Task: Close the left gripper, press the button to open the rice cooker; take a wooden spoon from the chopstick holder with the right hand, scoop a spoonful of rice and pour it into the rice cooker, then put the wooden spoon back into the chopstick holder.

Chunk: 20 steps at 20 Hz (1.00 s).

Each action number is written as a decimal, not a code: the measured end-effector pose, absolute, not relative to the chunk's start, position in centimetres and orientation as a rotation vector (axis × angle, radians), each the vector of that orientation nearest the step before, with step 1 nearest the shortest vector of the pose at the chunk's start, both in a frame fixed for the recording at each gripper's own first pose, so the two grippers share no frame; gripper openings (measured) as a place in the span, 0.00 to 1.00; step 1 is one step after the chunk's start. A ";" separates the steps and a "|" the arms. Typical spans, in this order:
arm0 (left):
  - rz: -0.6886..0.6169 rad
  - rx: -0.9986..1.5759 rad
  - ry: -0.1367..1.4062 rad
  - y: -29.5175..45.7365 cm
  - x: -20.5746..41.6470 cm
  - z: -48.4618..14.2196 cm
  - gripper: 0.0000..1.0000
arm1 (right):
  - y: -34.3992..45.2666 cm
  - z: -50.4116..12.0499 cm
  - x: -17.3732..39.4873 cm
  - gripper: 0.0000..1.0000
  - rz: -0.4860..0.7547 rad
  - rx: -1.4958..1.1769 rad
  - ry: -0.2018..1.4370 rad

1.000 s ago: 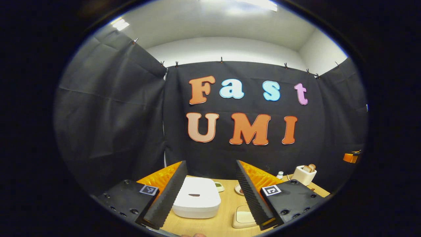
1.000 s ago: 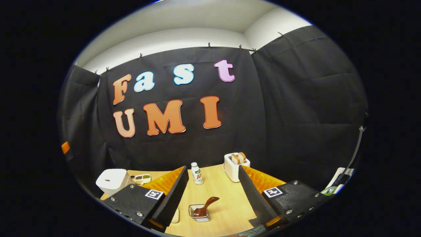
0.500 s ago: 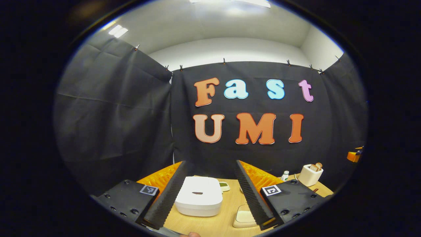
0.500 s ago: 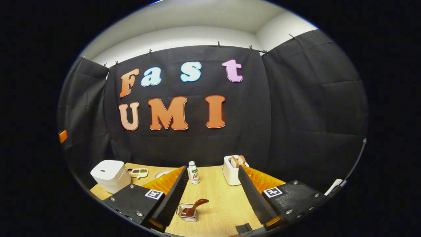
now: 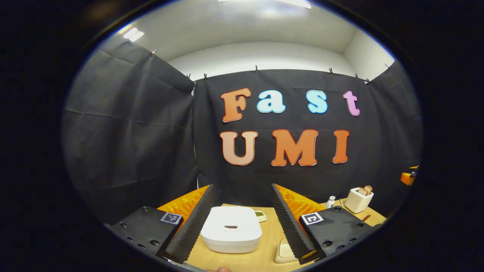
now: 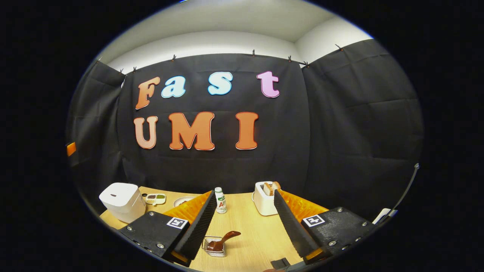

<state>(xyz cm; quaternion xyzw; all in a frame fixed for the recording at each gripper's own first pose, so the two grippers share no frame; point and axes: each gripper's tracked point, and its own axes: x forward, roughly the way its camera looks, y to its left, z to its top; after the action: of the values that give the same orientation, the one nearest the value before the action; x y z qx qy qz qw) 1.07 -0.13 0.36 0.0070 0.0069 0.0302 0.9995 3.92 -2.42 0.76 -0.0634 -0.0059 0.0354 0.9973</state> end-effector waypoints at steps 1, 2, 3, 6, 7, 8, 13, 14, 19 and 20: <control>0.061 0.016 0.013 0.5 1.6 0.5 0.99 | -2.1 0.7 3.9 0.95 0.065 -0.123 -0.011; 0.061 0.013 0.013 0.9 1.9 0.5 0.99 | -1.8 0.7 3.9 0.95 0.063 -0.116 -0.008; 0.057 0.010 0.014 1.3 2.3 0.4 0.99 | -1.4 0.5 3.9 0.95 0.063 -0.111 -0.005; 0.066 0.013 0.022 2.4 3.2 -0.4 0.98 | -1.0 0.4 4.0 0.95 0.057 -0.123 -0.006; 0.069 0.015 0.020 2.6 3.5 -0.4 0.98 | -1.0 0.4 4.1 0.95 0.049 -0.130 -0.010; 0.075 0.018 0.024 2.9 3.7 -0.5 0.98 | -1.0 0.3 4.1 0.95 0.040 -0.132 -0.008; 0.069 0.017 0.071 3.6 4.7 -1.9 0.98 | -0.4 -0.8 4.2 0.95 0.035 -0.137 0.022; 0.069 0.014 0.069 3.6 4.6 -1.8 0.80 | -0.2 -0.7 4.2 0.95 0.035 -0.141 0.021; 0.126 0.066 0.066 4.4 5.3 -1.7 0.48 | 0.2 -0.6 4.4 0.95 0.030 -0.144 0.021; 0.096 0.077 0.062 4.4 5.6 -1.6 0.05 | 0.3 -0.6 4.4 0.95 0.028 -0.143 0.022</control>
<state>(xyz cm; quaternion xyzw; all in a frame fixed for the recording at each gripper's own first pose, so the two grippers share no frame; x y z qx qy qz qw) 5.55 4.38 -1.59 0.0386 0.0310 0.0479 0.9976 4.45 0.28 -0.59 -0.0717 0.0112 0.0139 0.9973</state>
